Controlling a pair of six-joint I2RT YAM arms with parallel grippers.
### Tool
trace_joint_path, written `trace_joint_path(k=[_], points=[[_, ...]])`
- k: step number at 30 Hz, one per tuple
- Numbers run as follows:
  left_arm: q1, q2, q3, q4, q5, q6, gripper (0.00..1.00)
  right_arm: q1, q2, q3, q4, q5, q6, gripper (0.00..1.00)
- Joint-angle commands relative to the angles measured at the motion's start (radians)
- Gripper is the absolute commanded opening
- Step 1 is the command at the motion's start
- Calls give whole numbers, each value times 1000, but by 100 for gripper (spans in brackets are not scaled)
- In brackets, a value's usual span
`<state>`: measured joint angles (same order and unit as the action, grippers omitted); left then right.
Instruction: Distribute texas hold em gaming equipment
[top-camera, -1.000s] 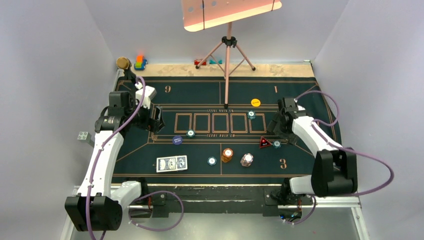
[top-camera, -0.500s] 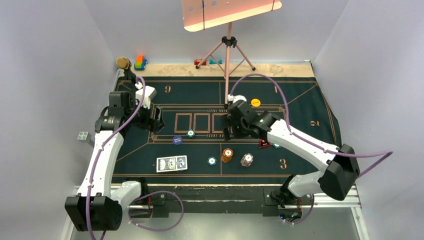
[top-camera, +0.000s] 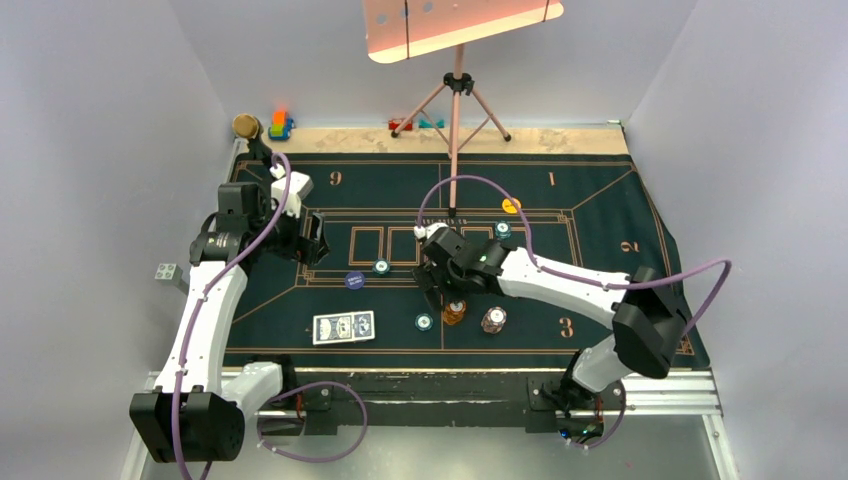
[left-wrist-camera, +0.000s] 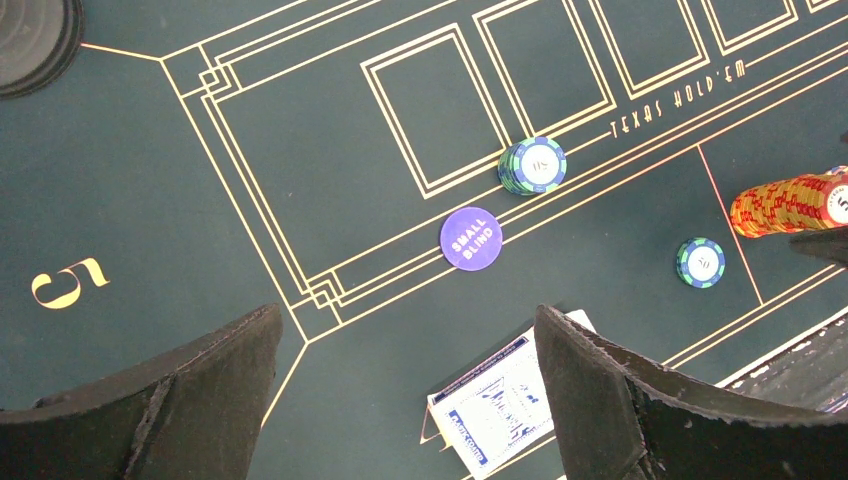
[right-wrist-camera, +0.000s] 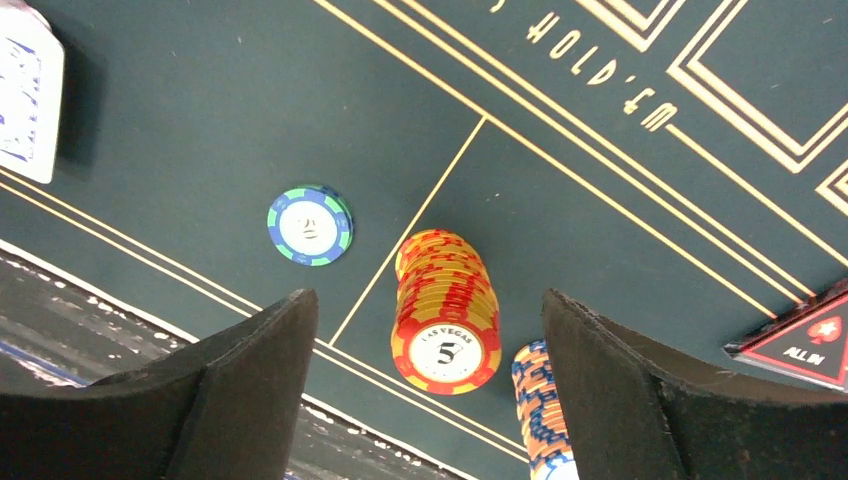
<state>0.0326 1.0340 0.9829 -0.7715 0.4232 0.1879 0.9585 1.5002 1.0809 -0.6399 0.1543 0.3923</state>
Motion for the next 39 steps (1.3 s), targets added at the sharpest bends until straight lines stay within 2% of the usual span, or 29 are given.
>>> trace_joint_path(k=[1, 11, 25, 39], points=[[9, 0, -9, 18, 14, 19, 100, 24, 14, -29, 31, 4, 2, 83], [8, -3, -9, 17, 12, 18, 100, 26, 20, -72, 43, 18, 14, 73], [8, -6, -9, 16, 12, 18, 100, 28, 9, -82, 41, 32, 28, 31], [8, -9, -9, 15, 14, 17, 100, 28, -10, 99, -59, 60, -7, 13]])
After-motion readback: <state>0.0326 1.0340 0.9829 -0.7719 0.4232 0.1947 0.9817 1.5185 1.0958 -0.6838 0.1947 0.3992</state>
